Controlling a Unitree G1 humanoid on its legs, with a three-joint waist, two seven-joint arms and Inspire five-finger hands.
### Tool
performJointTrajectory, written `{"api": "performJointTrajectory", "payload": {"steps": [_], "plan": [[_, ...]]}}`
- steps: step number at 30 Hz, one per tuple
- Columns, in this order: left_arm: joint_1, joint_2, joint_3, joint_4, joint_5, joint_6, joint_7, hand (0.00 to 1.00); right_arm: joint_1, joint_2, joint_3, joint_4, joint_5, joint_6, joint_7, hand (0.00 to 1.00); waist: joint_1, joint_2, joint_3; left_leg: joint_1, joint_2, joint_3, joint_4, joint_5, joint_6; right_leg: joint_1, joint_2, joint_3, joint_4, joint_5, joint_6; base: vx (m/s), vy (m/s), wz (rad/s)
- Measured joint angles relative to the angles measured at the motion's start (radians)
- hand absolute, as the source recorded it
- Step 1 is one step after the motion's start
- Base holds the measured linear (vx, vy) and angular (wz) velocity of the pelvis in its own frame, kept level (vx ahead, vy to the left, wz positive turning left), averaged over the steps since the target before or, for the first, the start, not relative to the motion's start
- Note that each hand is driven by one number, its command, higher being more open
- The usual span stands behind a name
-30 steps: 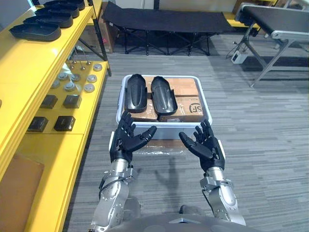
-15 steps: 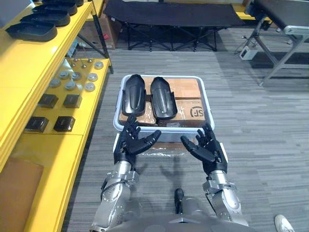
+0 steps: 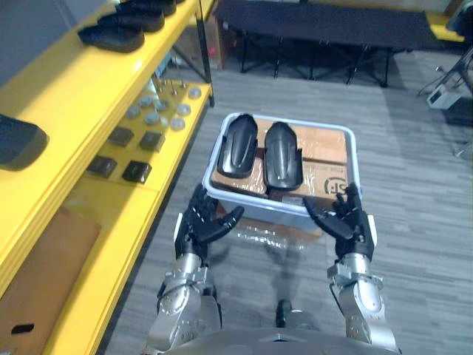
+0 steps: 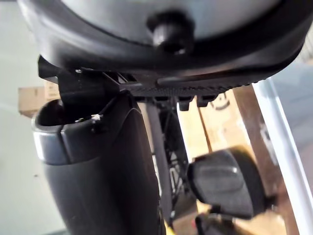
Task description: Walk over and take three plastic housings, then place them on the shelf
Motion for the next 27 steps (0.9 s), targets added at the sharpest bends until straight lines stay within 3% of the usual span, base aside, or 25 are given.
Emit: {"api": "performJointTrajectory", "payload": {"steps": [5,10,17,20,23,27], "plan": [[-0.073,0.033,0.015,-0.013,0.125,-0.002,0.106,1.00,-0.132,-0.007,-0.086,0.035,-0.031,0.000,-0.125,1.00,0.008,-0.015,0.064,-0.026,-0.023,-0.027,0.017,0.005,0.006,0.002,-0.011,-0.005,-0.001,0.008,0.008,0.00,0.054,0.17],[-0.158,0.035,0.030,-0.016,0.128,0.004,0.131,1.00,-0.420,-0.128,-0.207,0.134,-0.025,0.029,-0.184,1.00,0.032,0.014,0.170,-0.101,-0.024,-0.066,0.025,0.035,0.011,-0.050,-0.003,-0.038,0.004,0.021,0.003,-0.07,-0.002,0.23],[-0.223,0.026,0.044,0.122,0.129,0.008,0.161,1.00,-0.746,-0.344,-0.236,0.417,-0.018,0.090,-0.159,1.00,0.069,0.053,0.222,-0.201,-0.029,-0.090,0.052,0.054,0.010,-0.134,-0.004,-0.047,0.032,0.028,0.001,-0.01,0.009,0.09],[-0.254,0.014,0.044,0.191,0.128,0.004,0.161,1.00,-0.867,-0.445,-0.198,0.560,0.002,0.115,-0.133,1.00,0.086,0.084,0.250,-0.246,-0.035,-0.106,0.089,0.049,0.014,-0.167,-0.006,-0.046,0.057,0.028,0.001,-0.02,0.038,0.12],[-0.266,0.006,0.041,0.216,0.124,-0.001,0.157,1.00,-0.954,-0.490,-0.168,0.653,0.023,0.134,-0.099,1.00,0.104,0.108,0.268,-0.296,-0.035,-0.114,0.133,0.040,0.018,-0.205,-0.006,-0.046,0.083,0.027,0.002,-0.07,0.046,0.01],[-0.296,-0.007,0.041,0.247,0.122,-0.004,0.153,1.00,-0.980,-0.520,-0.132,0.689,0.023,0.189,-0.049,1.00,0.126,0.119,0.277,-0.339,-0.032,-0.125,0.169,0.034,0.022,-0.242,-0.009,-0.049,0.120,0.017,0.001,-0.07,0.027,0.05]]}}
